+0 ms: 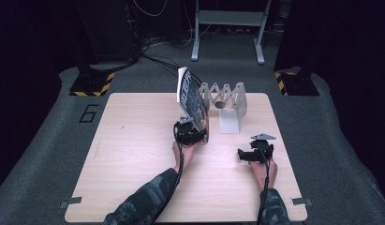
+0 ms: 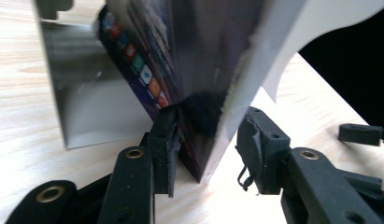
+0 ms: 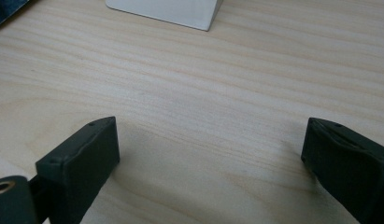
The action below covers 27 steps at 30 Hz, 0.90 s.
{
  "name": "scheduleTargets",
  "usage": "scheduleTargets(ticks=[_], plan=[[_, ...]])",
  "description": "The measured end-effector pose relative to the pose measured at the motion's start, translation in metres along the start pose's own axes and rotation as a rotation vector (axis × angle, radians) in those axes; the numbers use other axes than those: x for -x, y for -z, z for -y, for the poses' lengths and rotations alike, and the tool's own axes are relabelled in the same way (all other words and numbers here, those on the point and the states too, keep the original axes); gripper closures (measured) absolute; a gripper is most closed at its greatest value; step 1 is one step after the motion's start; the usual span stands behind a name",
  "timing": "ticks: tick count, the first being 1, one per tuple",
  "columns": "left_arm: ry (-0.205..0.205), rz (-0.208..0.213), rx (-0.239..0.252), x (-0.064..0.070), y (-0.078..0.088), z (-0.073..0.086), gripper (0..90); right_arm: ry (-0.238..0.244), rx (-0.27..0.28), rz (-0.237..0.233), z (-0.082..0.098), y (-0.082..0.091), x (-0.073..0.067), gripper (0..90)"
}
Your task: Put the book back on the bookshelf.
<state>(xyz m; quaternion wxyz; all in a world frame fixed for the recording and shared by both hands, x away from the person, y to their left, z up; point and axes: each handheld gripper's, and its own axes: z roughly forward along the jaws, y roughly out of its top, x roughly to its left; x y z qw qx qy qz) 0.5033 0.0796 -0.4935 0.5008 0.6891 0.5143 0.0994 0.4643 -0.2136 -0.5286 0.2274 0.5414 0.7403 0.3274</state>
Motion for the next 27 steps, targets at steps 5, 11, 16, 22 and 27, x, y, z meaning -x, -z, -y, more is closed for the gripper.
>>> scheduleTargets(ticks=[5, 11, 16, 22, 27], plan=[[-0.023, 0.01, -0.004, 0.001, 0.002, 0.001, 49.8, 0.001, 0.0, 0.0, 0.0, 0.0, 0.0, 3.9], [-0.058, -0.011, 0.014, -0.007, 0.023, -0.006, 27.7, -0.005, -0.001, -0.001, 0.0, 0.0, 0.0, 4.0], [-0.09, -0.034, 0.068, -0.01, 0.041, -0.018, 27.1, -0.004, -0.001, -0.001, 0.0, 0.0, 0.0, 4.0], [-0.125, -0.056, 0.097, -0.014, 0.061, -0.027, 19.2, -0.005, -0.001, -0.001, 0.0, 0.0, 0.0, 4.1], [-0.19, -0.075, 0.096, -0.019, 0.083, -0.03, 15.1, -0.001, 0.0, -0.002, 0.0, 0.0, 0.0, 4.1]])
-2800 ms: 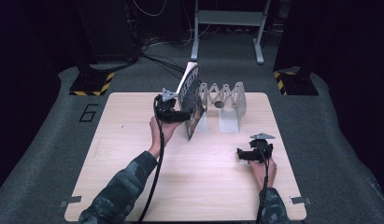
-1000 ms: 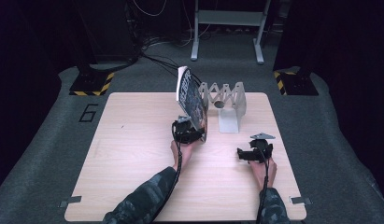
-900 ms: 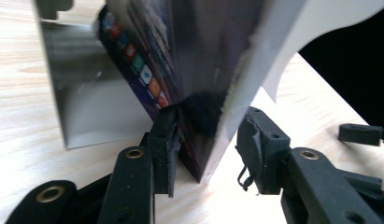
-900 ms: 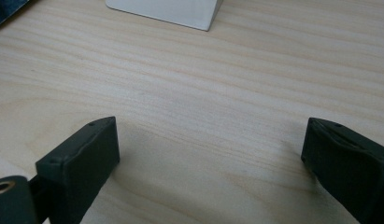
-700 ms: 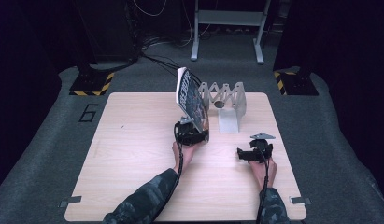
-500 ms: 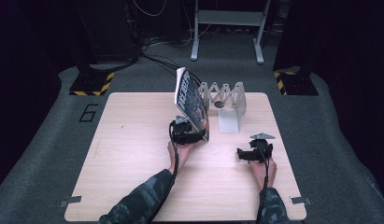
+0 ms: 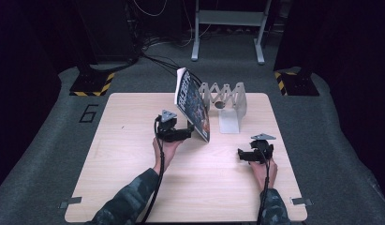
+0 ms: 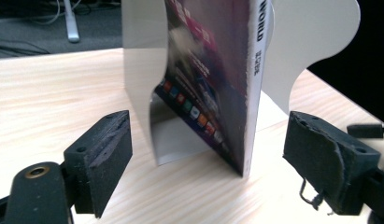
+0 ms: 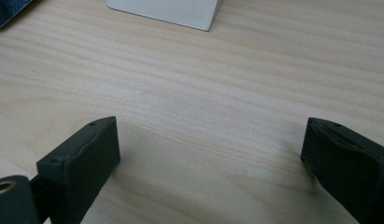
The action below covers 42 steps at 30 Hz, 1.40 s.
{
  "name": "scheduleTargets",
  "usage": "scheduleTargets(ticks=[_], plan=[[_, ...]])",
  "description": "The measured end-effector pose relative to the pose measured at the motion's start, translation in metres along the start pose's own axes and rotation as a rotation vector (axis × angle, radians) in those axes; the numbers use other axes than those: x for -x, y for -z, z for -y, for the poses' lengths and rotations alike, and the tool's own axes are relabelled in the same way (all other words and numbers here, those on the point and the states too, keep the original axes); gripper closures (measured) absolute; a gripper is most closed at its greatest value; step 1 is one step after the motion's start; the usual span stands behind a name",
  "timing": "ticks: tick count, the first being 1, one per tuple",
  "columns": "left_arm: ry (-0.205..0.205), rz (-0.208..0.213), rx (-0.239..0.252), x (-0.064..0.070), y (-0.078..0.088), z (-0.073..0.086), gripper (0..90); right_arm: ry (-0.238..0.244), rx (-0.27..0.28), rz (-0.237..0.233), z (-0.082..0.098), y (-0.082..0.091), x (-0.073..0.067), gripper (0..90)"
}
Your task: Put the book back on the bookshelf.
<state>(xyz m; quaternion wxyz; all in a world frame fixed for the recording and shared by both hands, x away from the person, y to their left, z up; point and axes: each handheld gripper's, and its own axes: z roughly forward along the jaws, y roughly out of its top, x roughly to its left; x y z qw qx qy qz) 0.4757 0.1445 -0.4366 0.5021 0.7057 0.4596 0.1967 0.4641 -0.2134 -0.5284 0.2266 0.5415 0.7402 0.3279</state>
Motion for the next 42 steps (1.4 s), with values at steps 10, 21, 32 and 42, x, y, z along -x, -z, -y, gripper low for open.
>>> scheduleTargets(ticks=[10, 21, 32, 42], plan=[[-0.123, -0.015, -0.067, -0.018, 0.047, 0.009, 5.2, -0.003, -0.001, 0.001, 0.0, 0.0, 0.0, 4.1], [-0.172, -0.06, -0.187, -0.043, 0.082, 0.051, 2.1, -0.002, 0.004, 0.008, 0.0, 0.0, -0.001, 4.4], [-0.122, -0.163, -0.299, -0.087, 0.105, 0.108, 0.0, 0.004, 0.005, 0.003, 0.0, -0.001, -0.001, 4.3], [-0.082, -0.229, -0.303, -0.105, 0.112, 0.138, 0.0, 0.005, 0.008, 0.004, 0.0, -0.001, -0.001, 4.3]])
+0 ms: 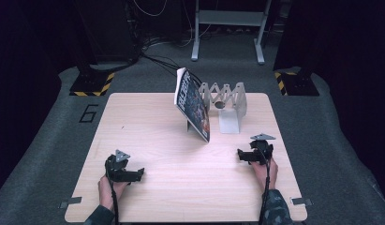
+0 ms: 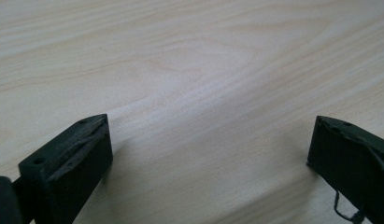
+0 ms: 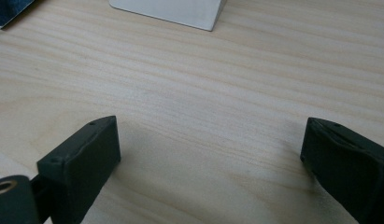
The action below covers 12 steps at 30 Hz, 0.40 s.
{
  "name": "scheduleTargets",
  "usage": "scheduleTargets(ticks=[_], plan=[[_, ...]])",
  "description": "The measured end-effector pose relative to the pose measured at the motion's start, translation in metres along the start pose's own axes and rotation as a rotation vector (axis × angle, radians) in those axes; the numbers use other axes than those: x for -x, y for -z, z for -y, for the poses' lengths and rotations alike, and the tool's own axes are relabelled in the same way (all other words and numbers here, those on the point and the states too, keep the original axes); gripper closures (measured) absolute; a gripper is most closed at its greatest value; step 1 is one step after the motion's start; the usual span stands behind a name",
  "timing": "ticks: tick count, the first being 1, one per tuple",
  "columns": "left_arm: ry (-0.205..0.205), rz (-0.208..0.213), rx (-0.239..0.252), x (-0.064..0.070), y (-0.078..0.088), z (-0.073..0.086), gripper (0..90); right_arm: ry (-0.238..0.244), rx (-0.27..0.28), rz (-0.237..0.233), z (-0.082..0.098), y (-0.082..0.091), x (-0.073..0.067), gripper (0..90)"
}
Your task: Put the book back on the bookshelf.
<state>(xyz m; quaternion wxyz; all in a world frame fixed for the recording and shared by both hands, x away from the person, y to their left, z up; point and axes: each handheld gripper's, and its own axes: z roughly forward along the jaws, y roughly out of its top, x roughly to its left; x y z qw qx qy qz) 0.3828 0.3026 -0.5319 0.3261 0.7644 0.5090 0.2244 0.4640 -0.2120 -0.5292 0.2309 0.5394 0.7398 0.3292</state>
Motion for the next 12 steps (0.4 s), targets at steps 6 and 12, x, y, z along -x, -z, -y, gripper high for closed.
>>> scheduleTargets(ticks=[6, 12], plan=[[-0.004, 0.012, 0.006, -0.002, 0.0017, 0.0024, 0.0, 0.007, -0.009, -0.003, -0.0008, -0.0002, 0.0005, 3.3], [-0.007, 0.016, 0.006, -0.0026, 0.0019, 0.0025, 0.0, 0.003, -0.012, -0.007, -0.001, -0.0005, 0.0002, 2.7]])
